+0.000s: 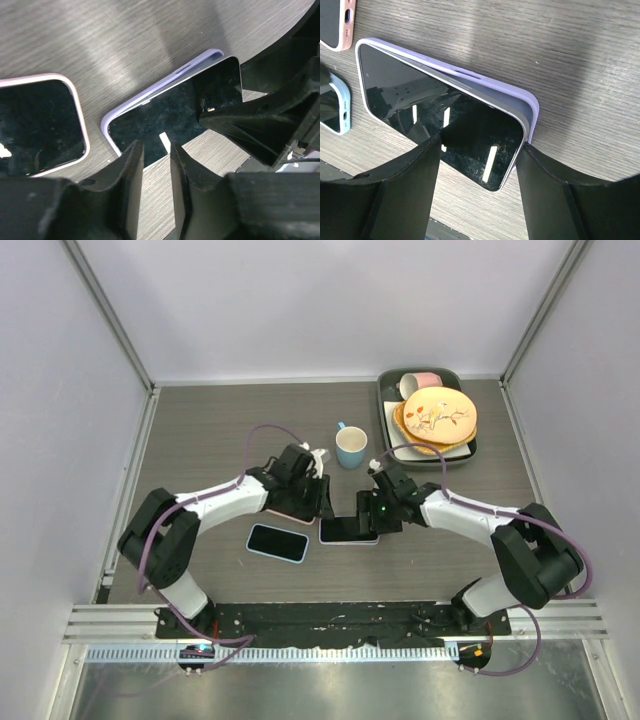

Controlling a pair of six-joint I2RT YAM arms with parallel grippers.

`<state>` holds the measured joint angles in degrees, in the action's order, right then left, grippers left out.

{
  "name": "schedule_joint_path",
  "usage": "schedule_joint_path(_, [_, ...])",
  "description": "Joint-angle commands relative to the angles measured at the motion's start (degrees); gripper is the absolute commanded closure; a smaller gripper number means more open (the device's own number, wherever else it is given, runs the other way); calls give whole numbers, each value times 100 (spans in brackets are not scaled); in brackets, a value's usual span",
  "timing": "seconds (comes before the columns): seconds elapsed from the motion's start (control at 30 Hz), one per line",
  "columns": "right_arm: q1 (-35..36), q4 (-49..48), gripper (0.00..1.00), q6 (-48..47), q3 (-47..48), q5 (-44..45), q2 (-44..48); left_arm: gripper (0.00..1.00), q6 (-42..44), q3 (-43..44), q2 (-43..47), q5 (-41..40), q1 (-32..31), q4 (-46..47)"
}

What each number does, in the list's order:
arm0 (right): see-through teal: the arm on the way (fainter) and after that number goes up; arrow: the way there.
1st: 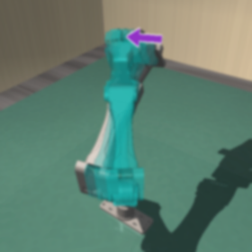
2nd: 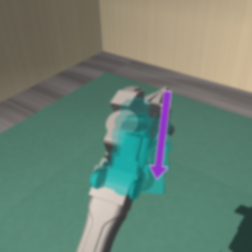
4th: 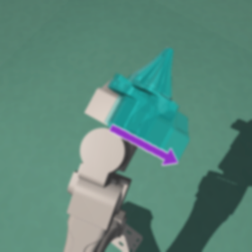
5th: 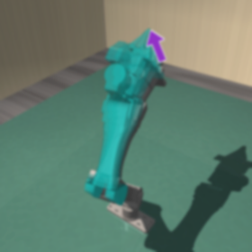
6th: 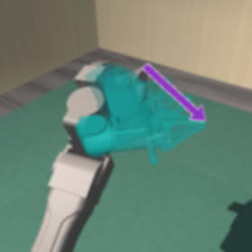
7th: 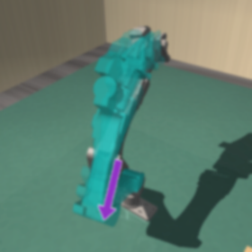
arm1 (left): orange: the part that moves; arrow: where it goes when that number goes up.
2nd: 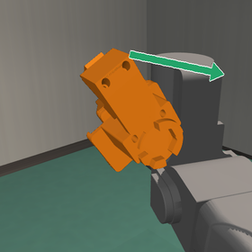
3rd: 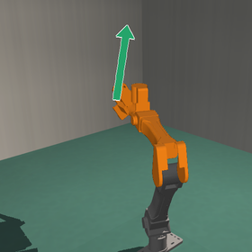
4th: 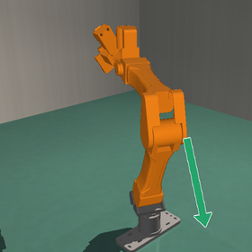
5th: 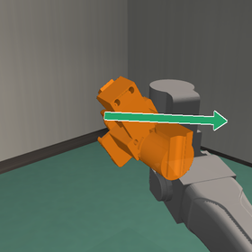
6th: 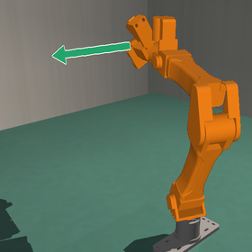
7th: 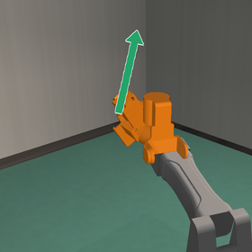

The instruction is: Put the phone into the phone case

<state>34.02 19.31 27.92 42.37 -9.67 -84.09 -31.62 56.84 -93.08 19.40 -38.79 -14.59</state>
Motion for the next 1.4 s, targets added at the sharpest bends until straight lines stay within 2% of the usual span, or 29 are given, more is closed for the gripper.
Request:
schedule_joint_path(0.0, [148,723,34,-366,17,818,33,72,42,275,-271,-112,-278,-62])
schedule_joint_path(0.33, [175,635,28,-428,70,563,306,92,-126,29,-791,-41,-490,185])
schedule_joint_path(1.1, [131,574,14,-384,448,27,1307,99,-108,-235,-923,-419,-498,-18])
schedule_joint_path(1.23, [-202,442,12,-270,352,-454,1562,99,-73,-217,-896,-454,-498,-61])
schedule_joint_path(1.37, [-1008,170,12,-200,18,-1246,1738,99,-64,-200,-870,-481,-507,-53])
